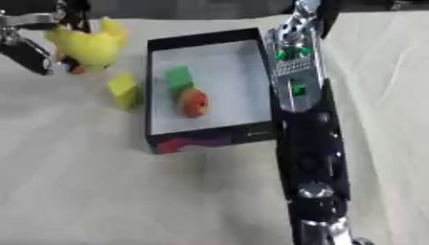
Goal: Pick up objects on the table and place them in the box.
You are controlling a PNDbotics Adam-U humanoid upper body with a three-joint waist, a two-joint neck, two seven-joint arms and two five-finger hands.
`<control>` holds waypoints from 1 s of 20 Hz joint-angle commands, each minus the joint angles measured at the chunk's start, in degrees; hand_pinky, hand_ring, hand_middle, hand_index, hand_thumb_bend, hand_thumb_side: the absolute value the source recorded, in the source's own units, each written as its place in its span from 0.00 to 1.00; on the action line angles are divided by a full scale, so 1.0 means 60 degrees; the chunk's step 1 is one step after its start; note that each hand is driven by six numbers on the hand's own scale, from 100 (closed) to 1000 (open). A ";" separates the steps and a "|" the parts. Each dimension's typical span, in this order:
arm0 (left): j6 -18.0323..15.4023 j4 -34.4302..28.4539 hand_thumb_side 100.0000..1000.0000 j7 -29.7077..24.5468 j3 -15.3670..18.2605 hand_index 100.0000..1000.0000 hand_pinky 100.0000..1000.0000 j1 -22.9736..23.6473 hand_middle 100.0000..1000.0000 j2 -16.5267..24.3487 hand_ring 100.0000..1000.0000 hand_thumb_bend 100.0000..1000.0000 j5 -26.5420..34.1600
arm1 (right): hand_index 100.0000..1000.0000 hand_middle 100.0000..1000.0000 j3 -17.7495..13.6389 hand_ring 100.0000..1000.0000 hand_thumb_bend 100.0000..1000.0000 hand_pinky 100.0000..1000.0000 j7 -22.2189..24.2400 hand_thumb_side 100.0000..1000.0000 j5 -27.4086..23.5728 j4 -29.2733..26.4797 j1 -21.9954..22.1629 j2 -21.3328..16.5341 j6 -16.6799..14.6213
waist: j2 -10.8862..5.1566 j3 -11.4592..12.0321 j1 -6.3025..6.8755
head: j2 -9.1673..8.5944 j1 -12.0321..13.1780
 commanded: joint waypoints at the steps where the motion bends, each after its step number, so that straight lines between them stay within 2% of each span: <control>1: -0.0430 0.0445 0.00 -0.0081 0.0010 0.65 0.72 -0.0521 0.66 -0.0533 0.71 0.03 -0.0217 | 0.87 0.76 0.0105 0.75 0.00 0.89 0.0072 0.56 0.0055 -0.0190 -0.0211 0.0077 -0.0047 | -0.0170 -0.0078 0.0133 | 0.0048 0.0158; 7: -0.0846 0.1206 0.00 -0.0192 0.0048 0.65 0.72 -0.0949 0.66 -0.1662 0.71 0.03 -0.0539 | 0.87 0.76 0.0217 0.75 0.00 0.89 0.0151 0.56 0.0051 -0.0138 -0.0341 0.0237 -0.0113 | -0.0020 -0.0483 0.0198 | 0.0048 0.0561; 13: -0.1430 0.2038 0.00 -0.0120 -0.0046 0.66 0.72 -0.0512 0.67 -0.2328 0.71 0.07 -0.1395 | 0.87 0.76 0.0280 0.75 0.00 0.89 0.0201 0.57 -0.0016 -0.0156 -0.0374 0.0304 -0.0170 | 0.0118 -0.0772 0.0285 | 0.0048 0.0769; 17: -0.1714 0.2503 0.00 0.0173 -0.0013 0.67 0.72 -0.0285 0.68 -0.2581 0.71 0.15 -0.1860 | 0.87 0.76 0.0285 0.75 0.00 0.89 0.0193 0.57 -0.0088 -0.0127 -0.0374 0.0291 -0.0176 | 0.0153 -0.0799 0.0302 | 0.0048 0.0796; 19: -0.1807 0.2683 0.00 0.0342 0.0012 0.67 0.72 -0.0238 0.68 -0.2694 0.71 0.15 -0.2018 | 0.87 0.76 0.0299 0.75 0.00 0.89 0.0201 0.57 -0.0101 -0.0113 -0.0381 0.0309 -0.0186 | 0.0163 -0.0814 0.0298 | 0.0048 0.0803; 20: -0.1845 0.2755 0.02 0.0405 0.0030 0.70 0.73 -0.0218 0.70 -0.2748 0.72 0.23 -0.2060 | 0.87 0.76 0.0303 0.75 0.00 0.89 0.0207 0.56 -0.0103 -0.0100 -0.0394 0.0317 -0.0185 | 0.0169 -0.0825 0.0289 | 0.0048 0.0807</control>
